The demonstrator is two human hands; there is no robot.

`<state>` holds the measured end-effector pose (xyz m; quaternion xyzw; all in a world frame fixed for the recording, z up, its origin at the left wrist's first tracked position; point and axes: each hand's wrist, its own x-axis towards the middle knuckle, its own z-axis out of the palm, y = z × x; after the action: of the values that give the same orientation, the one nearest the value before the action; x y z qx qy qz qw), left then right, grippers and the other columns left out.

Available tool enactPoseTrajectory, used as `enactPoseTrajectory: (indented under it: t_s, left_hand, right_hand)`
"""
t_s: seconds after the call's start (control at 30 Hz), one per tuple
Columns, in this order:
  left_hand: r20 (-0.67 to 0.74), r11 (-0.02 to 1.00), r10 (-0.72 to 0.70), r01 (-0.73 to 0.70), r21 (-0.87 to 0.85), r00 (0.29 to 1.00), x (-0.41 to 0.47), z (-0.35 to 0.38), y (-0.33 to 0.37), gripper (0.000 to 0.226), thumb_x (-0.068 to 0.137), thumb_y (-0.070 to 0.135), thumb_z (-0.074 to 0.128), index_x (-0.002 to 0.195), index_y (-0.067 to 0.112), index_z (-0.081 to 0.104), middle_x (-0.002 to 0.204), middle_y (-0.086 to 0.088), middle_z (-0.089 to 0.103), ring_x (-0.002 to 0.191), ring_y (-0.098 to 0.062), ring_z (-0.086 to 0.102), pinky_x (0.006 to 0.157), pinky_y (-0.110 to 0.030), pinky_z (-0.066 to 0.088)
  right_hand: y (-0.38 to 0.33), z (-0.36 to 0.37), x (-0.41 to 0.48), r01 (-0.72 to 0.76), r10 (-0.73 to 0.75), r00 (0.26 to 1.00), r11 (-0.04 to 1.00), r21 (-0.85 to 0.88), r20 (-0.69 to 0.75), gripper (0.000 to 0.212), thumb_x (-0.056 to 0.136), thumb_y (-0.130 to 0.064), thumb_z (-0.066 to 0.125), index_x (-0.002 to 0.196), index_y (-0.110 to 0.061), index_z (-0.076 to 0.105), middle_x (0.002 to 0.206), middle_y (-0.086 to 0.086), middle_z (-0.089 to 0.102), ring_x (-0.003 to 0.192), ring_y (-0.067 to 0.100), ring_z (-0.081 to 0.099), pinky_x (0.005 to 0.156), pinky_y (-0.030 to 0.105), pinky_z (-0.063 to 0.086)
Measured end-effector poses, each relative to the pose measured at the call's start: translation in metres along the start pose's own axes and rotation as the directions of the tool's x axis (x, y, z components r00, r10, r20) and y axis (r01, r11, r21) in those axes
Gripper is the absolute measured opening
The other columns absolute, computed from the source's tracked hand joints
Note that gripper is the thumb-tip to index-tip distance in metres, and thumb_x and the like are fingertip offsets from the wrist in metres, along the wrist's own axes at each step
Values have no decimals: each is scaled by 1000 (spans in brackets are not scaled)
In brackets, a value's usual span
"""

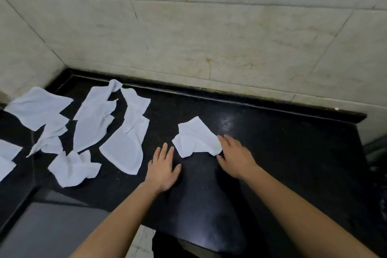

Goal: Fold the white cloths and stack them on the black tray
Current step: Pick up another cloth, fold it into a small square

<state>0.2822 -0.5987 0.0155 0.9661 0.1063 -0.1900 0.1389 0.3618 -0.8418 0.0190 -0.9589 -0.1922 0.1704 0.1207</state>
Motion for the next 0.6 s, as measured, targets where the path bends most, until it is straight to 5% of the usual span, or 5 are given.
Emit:
enactPoseTrajectory:
  t_s: [0.17,0.27,0.4,0.5,0.6]
  left_hand:
    - [87,960,273,-277,48,958,54,22,-23,72,99,50,40,158,22,10,167,4,0,153,-18,-4,119,-46,17]
    - [129,911,365,-382,154,922,67,34,-44,69,97,52,30,157,18,19,163,1,23,151,-21,16,119,-48,21]
    - [-68,866,484,-466,184,873,79,39,-78,57,87,48,39,127,14,61,113,-3,67,105,-27,62,92,-46,50]
    - [-168,849,517,-479,221,839,85,38,-109,34,88,39,46,93,18,71,84,-2,68,80,-29,60,73,-40,47]
    - [-191,860,499,-457,225,845,88,36,-129,32,90,34,46,79,16,71,77,-2,66,73,-29,57,65,-39,43]
  right_hand:
    - [-13,21,30,-127,126,992,990,65,18,67,100,-30,48,158,-19,16,164,11,18,145,32,28,111,47,37]
    - [-32,41,46,-197,194,980,978,73,46,66,101,-33,45,158,-16,16,159,11,28,142,31,32,109,45,39]
    - [-63,71,55,-335,336,942,941,56,-22,50,102,-37,45,149,-19,40,126,9,59,115,30,53,96,40,45]
    - [-85,93,41,-395,406,912,908,136,-59,38,102,-33,45,138,-24,55,112,6,65,104,28,57,90,39,46]
    - [-90,98,24,-400,426,901,889,223,-83,36,103,-34,42,134,-24,59,108,6,66,102,28,59,88,39,47]
